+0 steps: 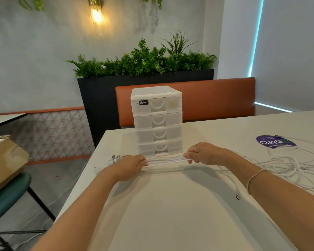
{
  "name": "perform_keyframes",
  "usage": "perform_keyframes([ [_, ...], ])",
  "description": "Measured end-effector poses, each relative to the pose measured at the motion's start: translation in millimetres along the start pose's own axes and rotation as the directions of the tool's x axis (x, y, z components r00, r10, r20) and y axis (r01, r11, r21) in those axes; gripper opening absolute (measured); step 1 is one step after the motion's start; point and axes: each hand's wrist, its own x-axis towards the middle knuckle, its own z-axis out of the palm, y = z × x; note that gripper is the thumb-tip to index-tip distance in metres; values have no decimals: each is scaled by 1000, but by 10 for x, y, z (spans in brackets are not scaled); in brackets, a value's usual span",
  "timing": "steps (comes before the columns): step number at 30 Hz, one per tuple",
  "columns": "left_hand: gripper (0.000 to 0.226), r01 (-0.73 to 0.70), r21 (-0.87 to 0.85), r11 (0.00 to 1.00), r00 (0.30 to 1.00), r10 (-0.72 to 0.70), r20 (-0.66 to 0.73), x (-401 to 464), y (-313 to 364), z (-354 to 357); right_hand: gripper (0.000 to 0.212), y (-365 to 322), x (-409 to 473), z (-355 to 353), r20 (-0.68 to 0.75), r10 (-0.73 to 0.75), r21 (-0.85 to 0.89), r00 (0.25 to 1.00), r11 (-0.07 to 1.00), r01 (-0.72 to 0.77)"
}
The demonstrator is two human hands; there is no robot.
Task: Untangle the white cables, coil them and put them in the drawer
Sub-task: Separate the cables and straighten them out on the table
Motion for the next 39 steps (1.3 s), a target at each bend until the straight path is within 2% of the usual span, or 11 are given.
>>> perform_keyframes([
  [4, 27, 75, 45, 996, 997, -76, 20, -106, -282, -164, 34, -7, 9, 13, -10, 9, 6, 1000, 1000, -9],
  [7, 28, 82, 105, 991, 996, -78, -43, -191, -379, -263, 35, -67, 27, 5, -29, -4, 3, 1000, 1000, 4],
  [10, 29, 63, 277, 959, 995, -39, -90, -230, -453, -317, 34, -83, 35, 25, -21, 0, -6, 1000, 1000, 0],
  [13, 27, 101, 391, 915, 991, -59, -116, -217, -538, -353, 30, -69, 18, 49, 3, 2, -2, 1000, 1000, -2],
  [18, 22, 159, 449, 880, 987, -160, -36, -203, -628, -297, 24, -94, -13, 78, 10, -28, 19, 1000, 999, 28],
  [21, 29, 161, 390, 907, 985, -172, -5, -173, -576, -223, 25, -90, -19, 81, 3, -24, 51, 1000, 998, 24],
  [24, 41, 15, 131, 991, 997, -5, -75, -116, -219, -124, 31, -96, -9, 62, -21, -21, 81, 1000, 996, 22],
  [26, 39, -108, 7, 994, 979, 108, -174, -36, 110, -6, 34, -113, -7, 59, -36, -29, 90, 999, 995, 32],
  [31, 23, -172, 14, 985, 931, 167, -324, 167, 481, 196, 40, -115, -23, 52, -75, -43, 106, 996, 993, 51],
  [35, 20, -221, -45, 974, 932, 197, -303, 205, 509, 210, 41, -103, -12, 56, -155, -73, 33, 985, 996, 79],
  [39, 24, -149, -117, 982, 923, 95, -374, 222, 492, 188, 28, -137, -57, 106, -40, -126, 10, 991, 992, 126],
])
